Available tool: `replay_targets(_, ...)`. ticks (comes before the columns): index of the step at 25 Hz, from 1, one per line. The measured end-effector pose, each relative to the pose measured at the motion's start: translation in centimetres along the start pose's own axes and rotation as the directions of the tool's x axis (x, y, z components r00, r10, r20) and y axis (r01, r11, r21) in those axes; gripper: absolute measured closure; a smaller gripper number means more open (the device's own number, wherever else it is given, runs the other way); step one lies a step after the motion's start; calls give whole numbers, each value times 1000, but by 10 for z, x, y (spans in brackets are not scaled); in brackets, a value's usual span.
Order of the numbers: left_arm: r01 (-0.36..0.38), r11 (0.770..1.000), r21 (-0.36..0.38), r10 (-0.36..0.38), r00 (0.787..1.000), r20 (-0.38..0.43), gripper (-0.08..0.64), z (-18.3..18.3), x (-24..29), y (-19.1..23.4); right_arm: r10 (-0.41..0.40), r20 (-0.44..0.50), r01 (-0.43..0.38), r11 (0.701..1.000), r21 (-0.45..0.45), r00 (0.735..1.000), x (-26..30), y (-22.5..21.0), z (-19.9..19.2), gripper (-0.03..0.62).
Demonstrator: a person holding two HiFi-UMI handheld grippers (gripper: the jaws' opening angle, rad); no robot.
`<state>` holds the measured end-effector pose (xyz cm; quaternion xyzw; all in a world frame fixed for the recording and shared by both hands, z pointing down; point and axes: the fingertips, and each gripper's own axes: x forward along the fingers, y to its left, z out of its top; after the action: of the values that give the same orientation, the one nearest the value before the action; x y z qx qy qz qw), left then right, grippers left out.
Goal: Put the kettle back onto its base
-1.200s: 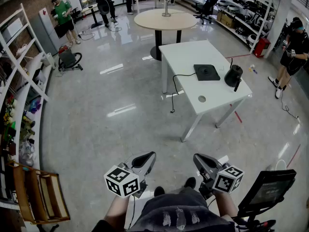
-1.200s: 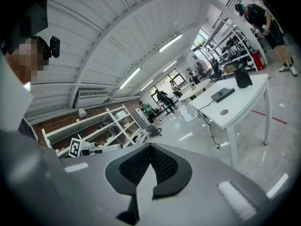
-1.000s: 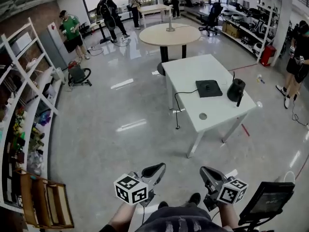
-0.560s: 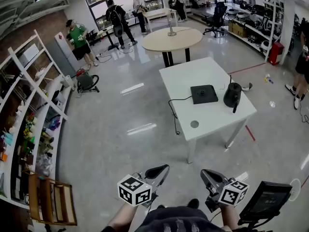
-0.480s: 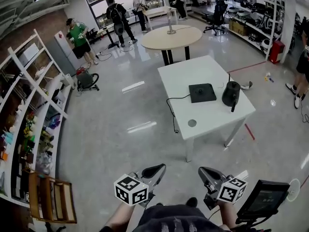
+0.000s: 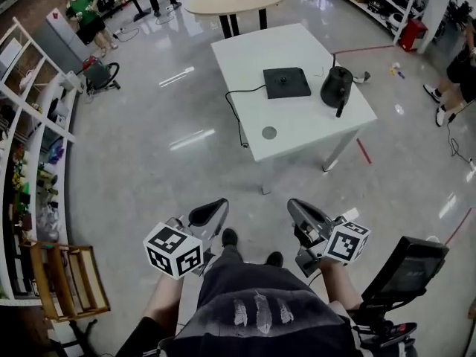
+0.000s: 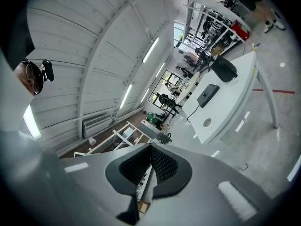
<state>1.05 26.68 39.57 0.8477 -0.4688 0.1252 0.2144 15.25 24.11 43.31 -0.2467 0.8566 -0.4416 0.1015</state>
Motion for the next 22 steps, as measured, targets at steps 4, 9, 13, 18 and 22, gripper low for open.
replay_targets(4, 62, 998, -17, -61, 998, 28, 560, 9, 12, 23, -51, 15, 51, 999, -13, 999, 13, 3, 4, 592)
replay_targets(9, 117, 993, -31, -113, 987, 113, 560, 33, 1, 67, -12, 146, -12, 986, 164, 989, 48, 28, 13, 592)
replay_targets(13, 155, 987, -43, -147, 979, 143, 560, 43, -12, 116, -78, 63, 76, 997, 34, 995, 104, 43, -2, 592)
replay_targets(18, 193, 980, -53, -182, 970, 164, 560, 45, -25, 167, -137, 3, 136, 986, -98, 991, 161, 62, -23, 592)
replay_targets(22, 219, 975, -45, -207, 962, 180, 560, 57, -22, 179, -175, -12, 171, 973, -158, 985, 174, 67, -23, 592)
